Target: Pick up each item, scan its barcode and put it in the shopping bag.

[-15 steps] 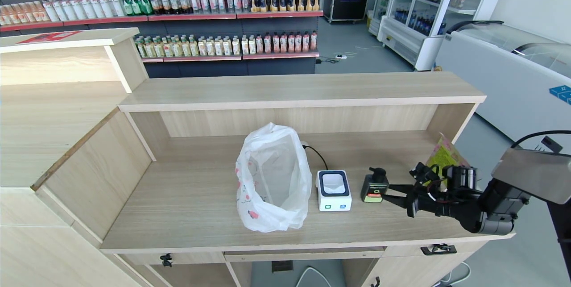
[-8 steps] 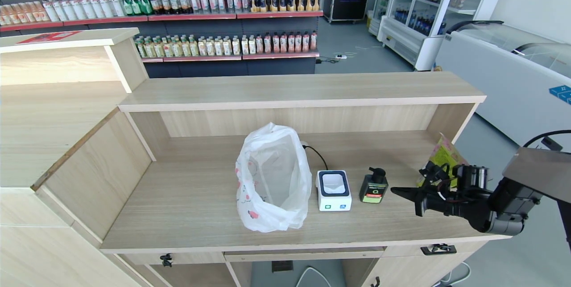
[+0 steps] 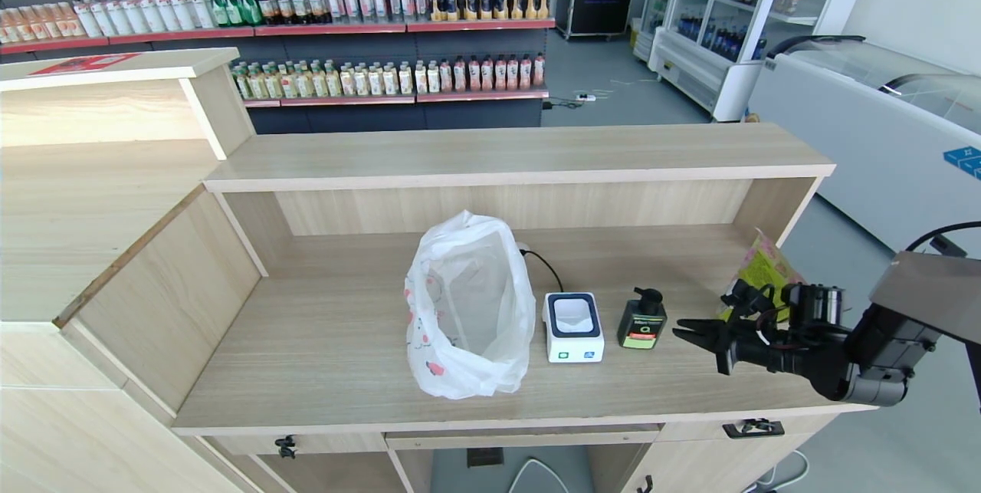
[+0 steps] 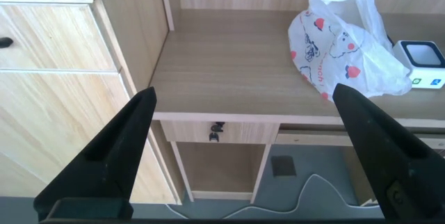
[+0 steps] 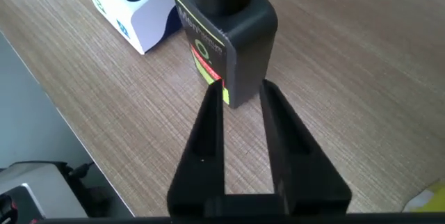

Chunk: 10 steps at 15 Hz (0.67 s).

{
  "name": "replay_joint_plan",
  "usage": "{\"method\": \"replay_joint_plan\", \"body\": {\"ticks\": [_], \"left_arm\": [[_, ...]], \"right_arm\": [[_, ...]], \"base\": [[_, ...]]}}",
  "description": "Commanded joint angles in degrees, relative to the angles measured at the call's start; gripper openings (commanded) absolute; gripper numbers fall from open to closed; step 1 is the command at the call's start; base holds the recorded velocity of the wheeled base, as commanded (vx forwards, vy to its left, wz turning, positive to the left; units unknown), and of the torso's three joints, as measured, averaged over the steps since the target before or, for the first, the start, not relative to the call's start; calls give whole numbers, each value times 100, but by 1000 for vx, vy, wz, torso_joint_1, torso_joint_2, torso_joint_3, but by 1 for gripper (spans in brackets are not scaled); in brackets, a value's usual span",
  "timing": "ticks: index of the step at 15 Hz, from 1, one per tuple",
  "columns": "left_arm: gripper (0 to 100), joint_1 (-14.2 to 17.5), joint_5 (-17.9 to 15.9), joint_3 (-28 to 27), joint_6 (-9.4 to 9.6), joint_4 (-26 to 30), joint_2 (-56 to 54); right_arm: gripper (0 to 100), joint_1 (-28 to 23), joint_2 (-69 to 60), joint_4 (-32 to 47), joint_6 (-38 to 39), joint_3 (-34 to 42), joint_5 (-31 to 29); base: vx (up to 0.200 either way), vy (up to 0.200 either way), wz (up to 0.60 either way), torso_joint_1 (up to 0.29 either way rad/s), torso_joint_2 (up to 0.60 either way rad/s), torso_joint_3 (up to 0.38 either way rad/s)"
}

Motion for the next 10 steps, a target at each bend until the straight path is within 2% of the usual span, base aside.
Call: {"method": "replay_joint_plan", "body": {"ticks": [1, 5, 10], "left_arm": [[100, -1, 4, 0, -1, 0, 2], [100, -1, 4, 0, -1, 0, 2], [100, -1, 4, 0, -1, 0, 2]], "right_arm": [[100, -1, -37, 29, 63, -213, 14], [100, 228, 262, 46, 72, -670, 22], [100, 526, 587, 29, 89, -872, 66]], "base": [[0, 0, 0, 0, 0, 0], [0, 0, 0, 0, 0, 0], [0, 0, 0, 0, 0, 0]]}}
